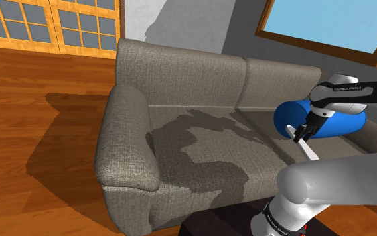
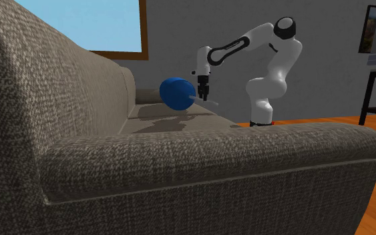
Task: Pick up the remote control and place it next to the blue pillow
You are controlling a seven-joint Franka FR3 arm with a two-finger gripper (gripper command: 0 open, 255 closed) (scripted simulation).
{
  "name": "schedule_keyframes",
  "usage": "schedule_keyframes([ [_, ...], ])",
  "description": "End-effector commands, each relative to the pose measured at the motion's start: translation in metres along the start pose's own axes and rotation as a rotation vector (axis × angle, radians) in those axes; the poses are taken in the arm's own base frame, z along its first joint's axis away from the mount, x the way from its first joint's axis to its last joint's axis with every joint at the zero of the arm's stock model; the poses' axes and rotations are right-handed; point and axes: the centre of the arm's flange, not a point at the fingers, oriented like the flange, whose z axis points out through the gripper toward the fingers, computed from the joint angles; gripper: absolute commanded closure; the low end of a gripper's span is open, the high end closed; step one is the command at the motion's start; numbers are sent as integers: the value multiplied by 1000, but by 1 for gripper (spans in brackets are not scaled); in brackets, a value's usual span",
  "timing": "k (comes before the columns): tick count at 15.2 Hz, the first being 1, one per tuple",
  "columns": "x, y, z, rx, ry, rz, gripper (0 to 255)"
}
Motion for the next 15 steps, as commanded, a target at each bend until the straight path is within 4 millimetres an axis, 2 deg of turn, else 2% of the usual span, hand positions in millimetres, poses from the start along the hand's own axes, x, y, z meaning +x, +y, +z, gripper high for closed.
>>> schedule_keyframes([
  [1, 0, 0, 11, 0, 1, 0, 255],
  [9, 0, 1, 54, 0, 1, 0, 255],
  [15, 0, 1, 54, 0, 1, 0, 255],
])
